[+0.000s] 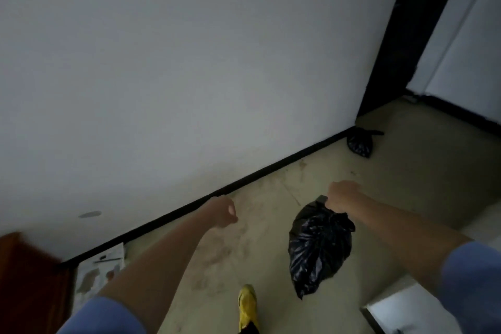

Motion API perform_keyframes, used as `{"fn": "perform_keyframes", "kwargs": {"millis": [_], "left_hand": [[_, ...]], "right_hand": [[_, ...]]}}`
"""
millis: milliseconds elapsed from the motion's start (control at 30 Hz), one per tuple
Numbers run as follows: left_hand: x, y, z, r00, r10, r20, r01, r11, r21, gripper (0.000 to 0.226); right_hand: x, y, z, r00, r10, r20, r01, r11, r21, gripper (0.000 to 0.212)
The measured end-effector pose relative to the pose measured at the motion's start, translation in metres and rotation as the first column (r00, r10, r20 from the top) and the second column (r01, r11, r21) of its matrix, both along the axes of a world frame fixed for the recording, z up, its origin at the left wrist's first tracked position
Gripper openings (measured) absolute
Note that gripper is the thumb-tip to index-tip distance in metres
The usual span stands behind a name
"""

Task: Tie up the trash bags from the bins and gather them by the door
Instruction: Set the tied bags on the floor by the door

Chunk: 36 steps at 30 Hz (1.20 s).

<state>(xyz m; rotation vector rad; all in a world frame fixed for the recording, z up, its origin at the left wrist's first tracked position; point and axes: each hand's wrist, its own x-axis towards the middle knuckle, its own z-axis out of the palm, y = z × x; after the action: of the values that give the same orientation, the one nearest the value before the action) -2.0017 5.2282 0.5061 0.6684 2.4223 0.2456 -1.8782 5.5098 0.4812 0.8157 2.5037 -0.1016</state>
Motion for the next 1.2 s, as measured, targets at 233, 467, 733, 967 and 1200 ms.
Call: {"fn": "perform_keyframes", "kwargs": {"millis": [233, 467, 733, 967, 1200], "left_hand": [[-0.164, 0.137, -0.015, 0.984, -0.172, 0.041, 0.173, 0.985, -0.027, 0.023], [-0.272, 0.314, -0.018, 0.94, -0.333, 0.079, 0.336, 0.941, -0.035, 0.022], [-0.321, 0.536, -0.062, 0.889, -0.438, 0.133, 0.449, 0.892, -0.06, 0.025], [-0.364, 0.689, -0.064, 0.896, -0.417, 0.154, 0.427, 0.904, -0.032, 0.024], [-0.434, 0.804, -0.096, 0.888, -0.414, 0.198, 0.431, 0.901, -0.048, 0.027]], "right_hand": [[-0.116, 0.118, -0.005, 0.922, -0.102, 0.373, 0.128, 0.991, -0.045, 0.08], [-0.163, 0.253, 0.0, 0.929, -0.322, 0.183, 0.334, 0.942, -0.039, 0.063], [-0.208, 0.431, -0.046, 0.918, -0.37, 0.142, 0.382, 0.921, -0.069, 0.059], [-0.267, 0.583, -0.05, 0.96, -0.268, 0.083, 0.272, 0.962, -0.037, 0.037], [-0.341, 0.714, -0.081, 0.97, -0.226, 0.09, 0.228, 0.974, -0.016, 0.017]]}}
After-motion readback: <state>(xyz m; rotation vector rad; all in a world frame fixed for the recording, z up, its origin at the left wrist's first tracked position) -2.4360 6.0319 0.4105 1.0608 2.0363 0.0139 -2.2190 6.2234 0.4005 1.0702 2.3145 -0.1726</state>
